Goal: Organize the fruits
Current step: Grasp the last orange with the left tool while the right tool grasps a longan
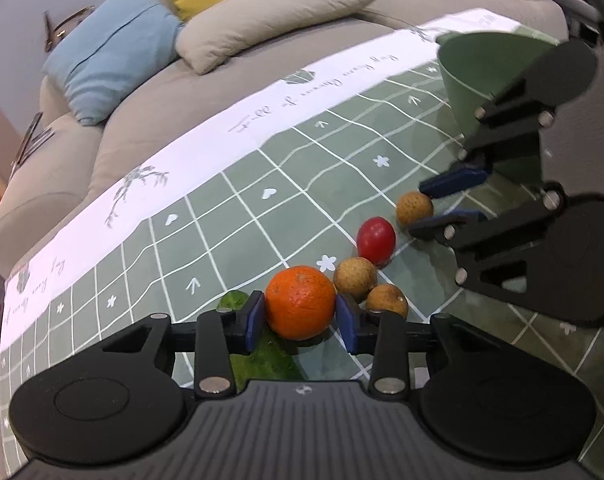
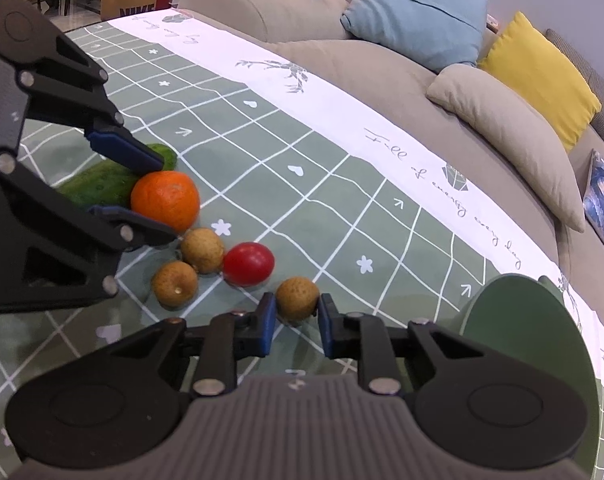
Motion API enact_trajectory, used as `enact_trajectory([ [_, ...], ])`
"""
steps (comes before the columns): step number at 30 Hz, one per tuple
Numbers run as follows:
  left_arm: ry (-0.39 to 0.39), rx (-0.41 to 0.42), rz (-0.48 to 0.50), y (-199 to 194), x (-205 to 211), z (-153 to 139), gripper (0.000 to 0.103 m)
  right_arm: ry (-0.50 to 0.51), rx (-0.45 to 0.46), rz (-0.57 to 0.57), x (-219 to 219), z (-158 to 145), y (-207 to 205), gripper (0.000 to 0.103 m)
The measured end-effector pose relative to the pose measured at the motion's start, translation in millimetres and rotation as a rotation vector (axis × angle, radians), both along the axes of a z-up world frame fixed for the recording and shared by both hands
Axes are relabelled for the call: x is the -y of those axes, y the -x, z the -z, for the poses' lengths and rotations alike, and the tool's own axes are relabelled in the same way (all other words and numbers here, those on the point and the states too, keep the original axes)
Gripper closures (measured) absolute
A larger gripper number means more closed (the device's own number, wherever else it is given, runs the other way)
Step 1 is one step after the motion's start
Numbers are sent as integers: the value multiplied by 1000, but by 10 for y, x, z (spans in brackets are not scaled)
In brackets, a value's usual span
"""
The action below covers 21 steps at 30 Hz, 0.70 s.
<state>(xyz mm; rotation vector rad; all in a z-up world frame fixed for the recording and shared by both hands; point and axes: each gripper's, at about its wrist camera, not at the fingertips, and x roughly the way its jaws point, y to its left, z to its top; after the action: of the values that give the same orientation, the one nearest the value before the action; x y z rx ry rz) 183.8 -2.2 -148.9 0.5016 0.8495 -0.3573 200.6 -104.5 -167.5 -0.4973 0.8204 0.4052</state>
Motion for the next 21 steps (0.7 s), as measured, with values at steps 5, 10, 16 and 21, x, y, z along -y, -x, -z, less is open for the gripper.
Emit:
enact_trajectory([
  [5,63,4,-66,123,-39,-148,60,-33,-11,0,19,-96,140,85],
  [10,165,-61,-110,275,-62,-306,60,-88,-65,14,80,-169,353,85],
  [16,314,-214,-166,507,-103,-318,61,-176,-164,65,277,-202,683,85],
  [21,336,-295,-187,643,-80,-187,60,-222,-235,106,409,-114,819,85],
])
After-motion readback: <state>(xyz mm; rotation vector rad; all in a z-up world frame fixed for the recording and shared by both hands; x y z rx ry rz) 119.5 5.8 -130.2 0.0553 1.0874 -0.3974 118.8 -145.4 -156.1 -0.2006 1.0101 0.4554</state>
